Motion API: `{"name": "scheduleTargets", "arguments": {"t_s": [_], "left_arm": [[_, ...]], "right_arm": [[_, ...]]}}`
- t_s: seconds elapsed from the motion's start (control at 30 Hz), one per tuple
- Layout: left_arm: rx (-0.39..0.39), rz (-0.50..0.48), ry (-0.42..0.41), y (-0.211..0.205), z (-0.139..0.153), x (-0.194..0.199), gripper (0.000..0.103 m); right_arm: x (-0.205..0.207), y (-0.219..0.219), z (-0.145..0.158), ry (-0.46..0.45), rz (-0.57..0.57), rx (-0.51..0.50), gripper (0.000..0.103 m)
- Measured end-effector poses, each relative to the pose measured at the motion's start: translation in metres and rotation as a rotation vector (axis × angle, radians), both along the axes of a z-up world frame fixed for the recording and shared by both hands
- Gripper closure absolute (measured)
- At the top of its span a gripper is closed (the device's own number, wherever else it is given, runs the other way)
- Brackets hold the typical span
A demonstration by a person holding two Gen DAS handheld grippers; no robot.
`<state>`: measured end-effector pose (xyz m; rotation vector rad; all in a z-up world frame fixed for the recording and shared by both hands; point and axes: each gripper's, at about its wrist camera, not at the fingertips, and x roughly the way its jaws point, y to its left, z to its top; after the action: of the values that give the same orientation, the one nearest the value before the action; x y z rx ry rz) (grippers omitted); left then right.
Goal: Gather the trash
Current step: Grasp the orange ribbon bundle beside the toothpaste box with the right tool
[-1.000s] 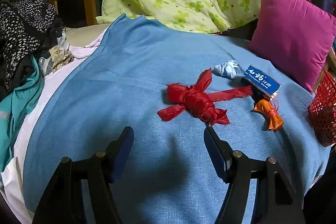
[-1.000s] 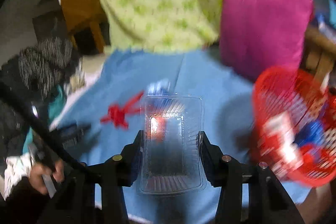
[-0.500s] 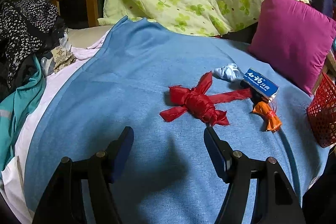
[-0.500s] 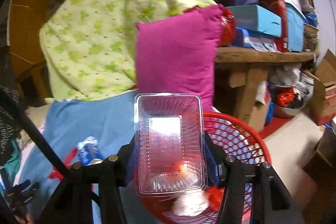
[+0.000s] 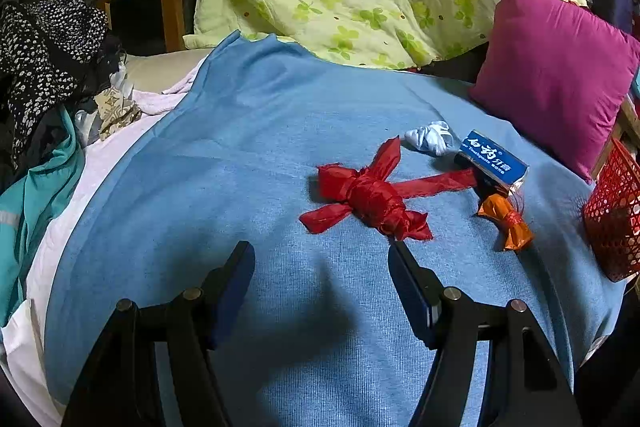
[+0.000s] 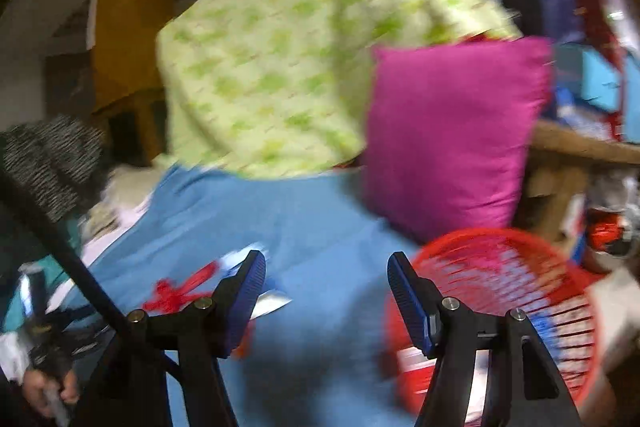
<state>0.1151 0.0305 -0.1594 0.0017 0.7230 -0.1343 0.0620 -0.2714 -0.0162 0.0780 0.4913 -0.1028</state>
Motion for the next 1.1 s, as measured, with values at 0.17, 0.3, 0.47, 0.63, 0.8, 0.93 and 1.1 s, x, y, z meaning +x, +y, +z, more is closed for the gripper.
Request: {"name": "scheduleTargets", "arguments": {"t_s": [0.17,0.3,0.47,0.63,0.8,0.93,1.1], "left_arm": [[-0.013,0.002,0.006,0.002,0.000,0.001,0.033],[-0.024,-0.005,0.012,0.000,0.000,0.005,0.033],[-0.042,-0.030,0.042,-0.007,-0.003,0.018,0.033],[-0.072,-0.023,0.076,-0.007,-0.008,0.033,0.033],[-0.070,-0.028,0.089,-0.013,-0.012,0.051,0.033],[-0.070,-0.045,0.103,-0.021,-0.015,0.064,0.033],[-0.069,-0.061,0.118,-0.031,-0.019,0.078,0.033]], "right_arm": [[0.038,0.036,-0.044,0.151,0.142,0.064,0.043],[0.069,0.049,-0.082,0.280,0.216,0.115,0.061],[0.099,0.056,-0.122,0.389,0.257,0.183,0.061],[0.120,0.050,-0.147,0.442,0.232,0.258,0.061],[0.134,0.051,-0.164,0.497,0.214,0.309,0.061],[0.141,0.049,-0.176,0.527,0.191,0.339,0.064],[0.141,0.049,-0.178,0.515,0.182,0.353,0.068]]}}
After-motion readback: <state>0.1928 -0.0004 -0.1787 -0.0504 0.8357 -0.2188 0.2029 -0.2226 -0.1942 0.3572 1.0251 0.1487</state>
